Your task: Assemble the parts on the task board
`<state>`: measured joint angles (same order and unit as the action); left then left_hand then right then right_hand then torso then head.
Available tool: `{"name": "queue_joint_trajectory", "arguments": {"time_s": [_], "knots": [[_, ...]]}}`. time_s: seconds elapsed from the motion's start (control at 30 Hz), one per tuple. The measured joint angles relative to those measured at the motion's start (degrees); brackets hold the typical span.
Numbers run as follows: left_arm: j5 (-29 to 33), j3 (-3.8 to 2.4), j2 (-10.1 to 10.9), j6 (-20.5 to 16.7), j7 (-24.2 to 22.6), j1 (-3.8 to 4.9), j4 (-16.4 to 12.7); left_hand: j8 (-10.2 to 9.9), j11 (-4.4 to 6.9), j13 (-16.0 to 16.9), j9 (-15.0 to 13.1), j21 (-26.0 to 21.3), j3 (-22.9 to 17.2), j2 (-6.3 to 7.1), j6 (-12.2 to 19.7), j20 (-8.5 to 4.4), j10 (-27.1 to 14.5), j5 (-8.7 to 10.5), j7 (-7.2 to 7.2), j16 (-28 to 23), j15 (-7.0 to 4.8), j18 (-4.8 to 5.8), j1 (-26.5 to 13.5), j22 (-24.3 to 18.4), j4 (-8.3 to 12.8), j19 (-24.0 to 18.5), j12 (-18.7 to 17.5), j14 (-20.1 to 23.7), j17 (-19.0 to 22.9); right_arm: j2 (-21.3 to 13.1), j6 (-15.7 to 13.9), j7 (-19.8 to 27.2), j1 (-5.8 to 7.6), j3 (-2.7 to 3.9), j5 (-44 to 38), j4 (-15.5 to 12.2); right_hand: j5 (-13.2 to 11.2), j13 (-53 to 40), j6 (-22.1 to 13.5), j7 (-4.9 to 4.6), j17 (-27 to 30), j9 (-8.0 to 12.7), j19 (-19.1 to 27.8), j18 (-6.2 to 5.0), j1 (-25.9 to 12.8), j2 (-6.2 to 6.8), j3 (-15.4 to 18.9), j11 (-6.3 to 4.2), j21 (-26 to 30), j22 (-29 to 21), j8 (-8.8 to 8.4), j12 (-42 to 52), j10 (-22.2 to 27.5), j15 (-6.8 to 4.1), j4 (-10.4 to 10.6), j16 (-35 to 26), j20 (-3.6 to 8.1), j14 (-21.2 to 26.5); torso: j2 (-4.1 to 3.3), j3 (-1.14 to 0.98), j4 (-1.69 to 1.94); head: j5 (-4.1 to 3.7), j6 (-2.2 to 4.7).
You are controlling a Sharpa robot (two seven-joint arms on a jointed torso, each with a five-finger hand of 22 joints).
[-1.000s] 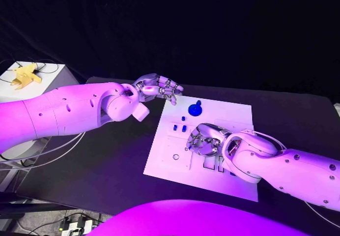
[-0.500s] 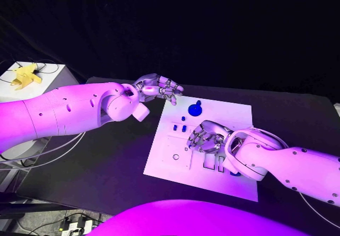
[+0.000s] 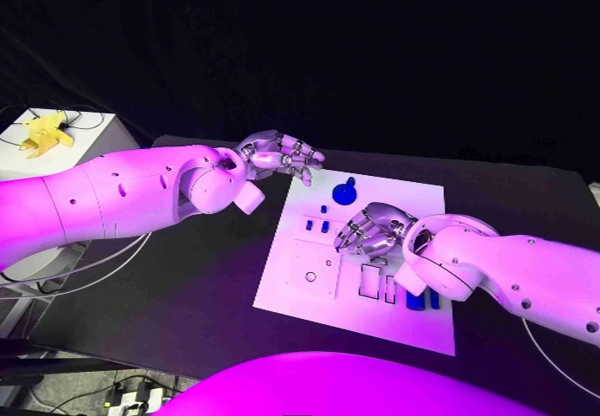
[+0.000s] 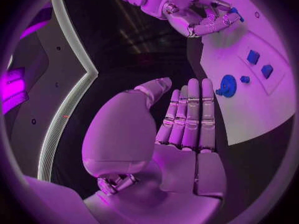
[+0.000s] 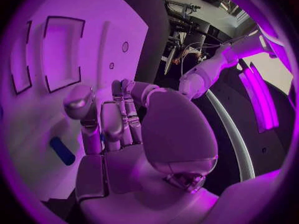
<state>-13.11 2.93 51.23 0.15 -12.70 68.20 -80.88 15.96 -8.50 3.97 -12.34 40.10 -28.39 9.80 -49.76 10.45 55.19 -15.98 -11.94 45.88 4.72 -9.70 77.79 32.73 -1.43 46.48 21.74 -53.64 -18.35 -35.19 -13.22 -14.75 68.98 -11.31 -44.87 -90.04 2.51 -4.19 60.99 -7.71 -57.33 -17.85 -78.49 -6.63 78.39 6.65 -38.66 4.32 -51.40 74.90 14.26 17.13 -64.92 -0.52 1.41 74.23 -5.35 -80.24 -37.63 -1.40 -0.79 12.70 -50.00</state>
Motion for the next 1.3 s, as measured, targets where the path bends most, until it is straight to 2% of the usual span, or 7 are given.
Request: {"name": "queue_joint_trajectory", "arguments": {"time_s": [0.2, 0.4, 0.43, 0.5, 0.63, 1.0, 1.3], "knots": [[0.0, 0.01, -0.1, 0.0, 0.1, 0.01, 0.1, -0.2, 0.00, 0.0, 0.0, 0.0, 0.0, 0.00, 0.0, 0.00, 0.0, 0.00, 0.00, 0.0, 0.00, 0.00, 0.0, 0.0, 0.0, 0.0, 0.0, 0.0, 0.0, 1.1, 2.0, -2.9, 0.56, 0.00, 9.5, 2.4, -0.1, 0.0, -0.1, 0.06, -0.1, -0.1, -0.4, 0.00, -0.3, -0.03, 0.0, 0.00, -0.5, 0.0, 0.08, 0.0, 0.0, 0.00, 0.0, 0.0, 0.01, 0.0, 0.00, 0.01, 0.02, 0.13, 0.00], [0.0, 0.02, -0.1, 0.0, 0.1, 0.01, 0.1, -0.2, 0.00, 0.0, 0.0, 0.0, 0.0, 0.00, 0.0, 0.00, 0.0, 0.00, 0.00, 0.0, 0.00, 0.00, 0.0, 0.0, 0.0, 0.0, 0.0, 0.0, 0.0, 2.4, 4.2, -5.1, 1.24, 0.30, 17.7, 4.1, 0.2, 0.0, -0.2, 0.02, -0.1, -0.1, -0.4, 1.37, -0.7, -0.08, 0.0, -0.06, -0.8, 0.0, 0.18, 0.0, -0.1, 0.00, 0.0, 0.0, 0.01, 0.0, -0.03, 0.02, 0.05, 0.40, 0.00], [0.0, 0.03, -0.1, 0.0, 0.1, 0.01, 0.1, -0.2, 0.00, 0.0, 0.0, 0.0, 0.0, 0.00, 0.0, 0.00, 0.0, 0.00, 0.00, 0.0, 0.00, 0.00, 0.0, 0.0, 0.0, 0.0, 0.0, 0.0, 0.0, 2.5, 4.5, -5.5, 1.24, 0.26, 18.7, 4.5, 0.2, 0.0, -0.3, 0.07, -0.1, -0.3, -0.4, 0.80, -0.7, -0.08, 0.0, -0.06, -0.8, 0.0, 0.19, 0.0, -0.1, 0.00, 0.0, 0.0, 0.00, 0.0, -0.04, 0.01, 0.05, 0.42, 0.00], [-0.1, 0.04, -0.1, 0.0, 0.2, 0.01, 0.1, -0.2, 0.00, 0.0, 0.0, 0.0, 0.0, 0.00, 0.0, 0.00, 0.0, 0.00, 0.00, 0.0, 0.00, 0.00, 0.0, 0.0, 0.0, 0.0, 0.0, 0.0, 0.0, 2.8, 5.3, -6.4, 1.13, 0.03, 20.8, 5.2, 0.2, 0.0, -0.3, 0.07, -0.1, -0.4, -0.4, 0.79, -0.7, -0.07, 0.0, -0.06, -0.8, 0.0, 0.19, 0.0, -0.1, 0.00, 0.0, 0.0, 0.01, 0.0, -0.07, 0.01, 0.05, 0.46, 0.00], [-0.1, 0.04, -0.1, 0.0, 0.2, 0.01, 0.1, -0.2, 0.00, 0.0, 0.0, 0.0, 0.0, 0.00, 0.0, 0.00, 0.0, 0.00, 0.00, 0.0, 0.00, 0.00, 0.0, 0.0, 0.0, 0.0, 0.0, 0.0, 0.0, 3.3, 6.6, -7.8, 1.08, -0.03, 23.5, 6.1, 0.2, 0.0, -0.3, 0.07, -0.1, -0.3, -0.4, 0.79, -0.8, 0.00, 0.0, -0.07, -0.8, 0.0, 0.19, 0.0, -0.1, 0.00, 0.0, 0.0, 0.01, 0.0, -0.07, -0.01, 0.05, 0.62, 0.00], [-0.1, 0.05, -0.1, 0.0, 0.3, 0.01, 0.1, -0.2, 0.00, 0.0, 0.0, 0.0, 0.0, 0.00, 0.0, 0.00, 0.0, 0.00, 0.00, 0.0, 0.00, 0.00, 0.0, 0.0, 0.0, 0.0, 0.0, 0.0, 0.0, 4.1, 8.5, -10.5, 1.29, -0.04, 25.3, 6.6, 0.2, 0.0, -0.3, 0.07, -0.1, -0.2, -0.4, 0.80, -0.8, 0.07, 0.0, -0.08, -0.8, 0.0, 0.15, -0.1, -0.1, 0.00, 0.0, 0.0, 0.00, 0.0, -0.10, -0.06, 0.03, 0.81, 0.00], [-0.1, 0.05, -0.2, 0.0, 0.3, 0.01, 0.1, -0.2, 0.00, 0.0, 0.1, 0.0, 0.0, 0.00, 0.0, 0.00, 0.0, 0.00, 0.00, 0.0, 0.00, 0.00, 0.0, 0.0, 0.0, 0.0, 0.0, 0.0, 0.0, 4.3, 8.1, -11.3, 1.35, -0.09, 21.9, 5.6, 0.1, 0.0, -0.5, 0.09, -0.1, -0.3, -0.4, 0.84, -0.8, 0.08, -0.2, -0.17, -0.8, 0.0, 0.12, -0.3, -0.2, 0.00, -0.2, 0.0, 0.00, 0.0, -0.13, -0.12, 0.02, 0.79, 0.00]]}}
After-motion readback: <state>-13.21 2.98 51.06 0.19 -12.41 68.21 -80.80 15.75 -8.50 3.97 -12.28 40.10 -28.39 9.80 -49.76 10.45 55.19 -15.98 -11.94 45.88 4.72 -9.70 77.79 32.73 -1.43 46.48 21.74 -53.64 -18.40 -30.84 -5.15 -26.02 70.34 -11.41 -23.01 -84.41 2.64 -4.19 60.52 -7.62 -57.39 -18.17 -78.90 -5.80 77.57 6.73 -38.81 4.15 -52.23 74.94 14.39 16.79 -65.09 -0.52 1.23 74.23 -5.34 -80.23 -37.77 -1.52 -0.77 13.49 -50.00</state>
